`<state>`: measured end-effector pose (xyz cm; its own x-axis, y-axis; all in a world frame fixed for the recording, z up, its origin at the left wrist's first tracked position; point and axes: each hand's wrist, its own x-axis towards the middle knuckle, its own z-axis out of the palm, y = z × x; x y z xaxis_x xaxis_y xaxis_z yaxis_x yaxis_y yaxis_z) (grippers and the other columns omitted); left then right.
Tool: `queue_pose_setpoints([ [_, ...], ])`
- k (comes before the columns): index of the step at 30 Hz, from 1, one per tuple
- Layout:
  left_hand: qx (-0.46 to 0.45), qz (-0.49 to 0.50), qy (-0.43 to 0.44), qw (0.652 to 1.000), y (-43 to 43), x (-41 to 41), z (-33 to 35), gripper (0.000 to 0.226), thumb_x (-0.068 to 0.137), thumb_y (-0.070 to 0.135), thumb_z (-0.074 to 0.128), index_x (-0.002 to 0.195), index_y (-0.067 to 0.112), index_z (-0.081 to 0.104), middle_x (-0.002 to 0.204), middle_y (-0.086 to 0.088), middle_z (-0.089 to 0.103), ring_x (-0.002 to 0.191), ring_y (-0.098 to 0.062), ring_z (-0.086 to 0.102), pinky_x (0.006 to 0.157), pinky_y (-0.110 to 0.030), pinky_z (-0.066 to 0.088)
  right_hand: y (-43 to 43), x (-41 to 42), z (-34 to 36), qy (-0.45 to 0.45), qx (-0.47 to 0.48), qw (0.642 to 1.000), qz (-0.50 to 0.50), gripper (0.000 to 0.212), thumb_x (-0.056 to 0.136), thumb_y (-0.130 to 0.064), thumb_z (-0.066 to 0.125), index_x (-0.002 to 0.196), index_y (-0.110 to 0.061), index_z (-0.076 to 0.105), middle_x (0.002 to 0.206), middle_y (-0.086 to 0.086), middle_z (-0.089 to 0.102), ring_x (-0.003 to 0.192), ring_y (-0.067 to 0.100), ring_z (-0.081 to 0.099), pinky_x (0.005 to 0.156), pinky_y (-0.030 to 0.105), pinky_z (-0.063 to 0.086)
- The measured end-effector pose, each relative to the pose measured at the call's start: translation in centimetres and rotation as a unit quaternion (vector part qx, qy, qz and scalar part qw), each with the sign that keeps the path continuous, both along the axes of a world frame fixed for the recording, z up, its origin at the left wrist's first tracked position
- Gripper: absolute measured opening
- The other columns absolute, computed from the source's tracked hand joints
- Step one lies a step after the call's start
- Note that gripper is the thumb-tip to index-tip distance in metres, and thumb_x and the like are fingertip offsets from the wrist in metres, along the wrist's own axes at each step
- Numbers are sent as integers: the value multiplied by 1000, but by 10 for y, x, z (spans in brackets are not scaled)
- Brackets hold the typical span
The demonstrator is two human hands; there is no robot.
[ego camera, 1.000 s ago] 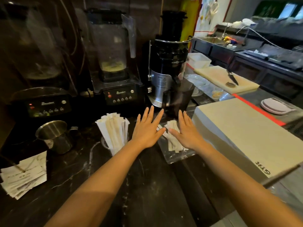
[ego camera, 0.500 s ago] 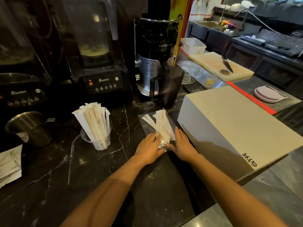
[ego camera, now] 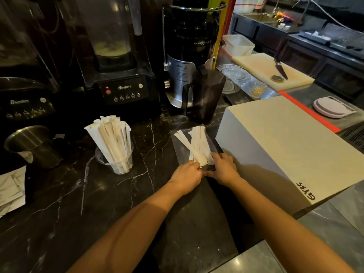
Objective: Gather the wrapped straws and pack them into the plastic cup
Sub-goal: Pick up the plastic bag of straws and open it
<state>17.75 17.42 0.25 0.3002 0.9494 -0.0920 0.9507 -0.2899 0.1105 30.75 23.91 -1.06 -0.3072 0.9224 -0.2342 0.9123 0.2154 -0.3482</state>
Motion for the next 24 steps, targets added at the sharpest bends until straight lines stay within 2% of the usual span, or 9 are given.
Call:
queue_pose_setpoints([
  [2,3,-16,7,1000,0,3,2,29,91,12,36,110,-2,53,116,-21,51,108,-36,46,86,-46,43,3,0,0,36,-14,999,-28,67,73,-35,71,129,-22,36,132,14,42,118,31,40,98,44,40],
  [4,10,-27,11,1000,-1,4,3,27,90,8,37,112,-2,50,116,-22,50,108,-37,46,85,-47,44,3,-1,1,94,-36,994,-49,59,72,-24,73,122,-20,42,123,12,49,103,25,50,90,38,47],
  [6,21,-22,10,999,-1,4,4,27,89,7,39,114,0,48,116,-21,50,107,-36,47,82,-46,45,3,-1,4,136,-46,988,-60,47,72,-15,73,110,-20,46,112,10,55,89,19,53,80,32,50],
  [10,42,10,16,999,0,4,5,24,89,9,40,111,2,48,115,-19,53,104,-35,52,77,-43,47,0,0,14,202,-70,973,-89,31,73,-8,71,90,-21,47,89,3,59,82,20,59,71,28,49],
  [13,63,26,11,998,3,0,11,23,91,13,38,109,3,48,112,-18,56,97,-34,57,72,-41,47,-4,-4,29,249,-47,963,-94,21,78,-5,63,93,-16,53,78,3,59,75,20,60,64,25,49],
  [18,134,27,-11,990,5,-9,35,25,92,19,36,109,4,46,108,-16,56,81,-34,60,57,-35,35,-9,-12,64,376,17,922,-91,17,82,-4,56,87,-16,45,80,17,59,78,28,59,69,38,49],
  [19,153,33,-27,987,5,-10,41,25,93,20,35,108,4,47,107,-16,57,80,-33,61,56,-35,37,-9,-15,71,401,22,911,-98,19,81,-5,56,83,-18,42,79,15,57,76,27,58,66,37,48],
  [22,178,62,-90,978,8,-19,65,24,92,21,36,104,6,49,100,-16,62,79,-33,62,62,-39,47,-10,-24,93,459,6,880,-120,25,81,-10,59,77,-24,38,74,3,56,67,15,58,50,20,45],
  [24,164,77,-129,975,10,-25,81,22,92,22,37,100,6,50,93,-16,63,79,-34,61,65,-41,48,-10,-30,104,473,-23,874,-112,21,83,-16,59,76,-22,40,76,2,58,66,12,59,49,19,45],
])
